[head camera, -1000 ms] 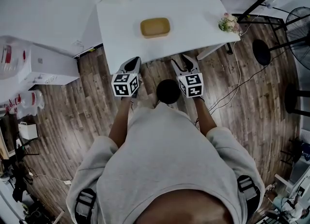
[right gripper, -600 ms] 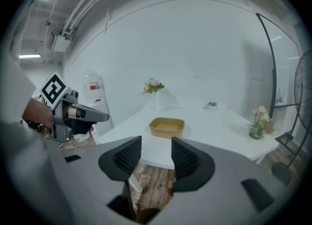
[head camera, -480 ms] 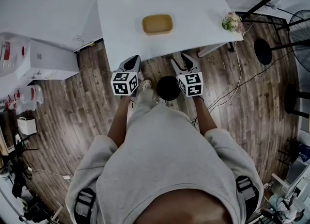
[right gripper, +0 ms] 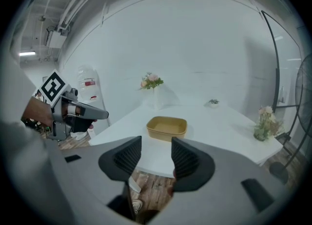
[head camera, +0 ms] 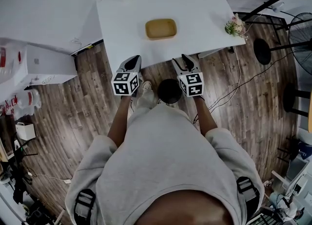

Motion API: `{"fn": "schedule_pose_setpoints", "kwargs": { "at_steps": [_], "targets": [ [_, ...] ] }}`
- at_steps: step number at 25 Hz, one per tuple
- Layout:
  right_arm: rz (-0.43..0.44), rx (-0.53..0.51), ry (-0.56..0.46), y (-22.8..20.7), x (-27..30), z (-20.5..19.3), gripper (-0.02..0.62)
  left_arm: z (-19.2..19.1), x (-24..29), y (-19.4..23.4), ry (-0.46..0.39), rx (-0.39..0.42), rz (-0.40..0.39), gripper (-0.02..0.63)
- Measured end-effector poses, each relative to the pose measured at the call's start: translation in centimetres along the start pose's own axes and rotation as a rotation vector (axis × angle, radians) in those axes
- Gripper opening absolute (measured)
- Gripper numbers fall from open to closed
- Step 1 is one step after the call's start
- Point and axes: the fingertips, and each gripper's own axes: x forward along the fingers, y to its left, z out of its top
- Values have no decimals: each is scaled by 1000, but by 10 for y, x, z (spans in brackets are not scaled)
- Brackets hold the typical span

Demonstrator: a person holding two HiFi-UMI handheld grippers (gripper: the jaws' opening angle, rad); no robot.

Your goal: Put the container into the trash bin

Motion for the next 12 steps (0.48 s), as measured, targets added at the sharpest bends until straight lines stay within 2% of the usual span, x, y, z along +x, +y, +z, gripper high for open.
{"fn": "schedule_pose_setpoints", "kwargs": {
  "at_steps": [6, 12],
  "targets": [
    [8, -34, 34, 3, 27, 5, 177, 3, 7, 23, 5, -17, -1, 9],
    [40, -157, 102, 7, 50, 3, 177, 2, 11, 35, 10, -37, -1, 11]
  ]
}}
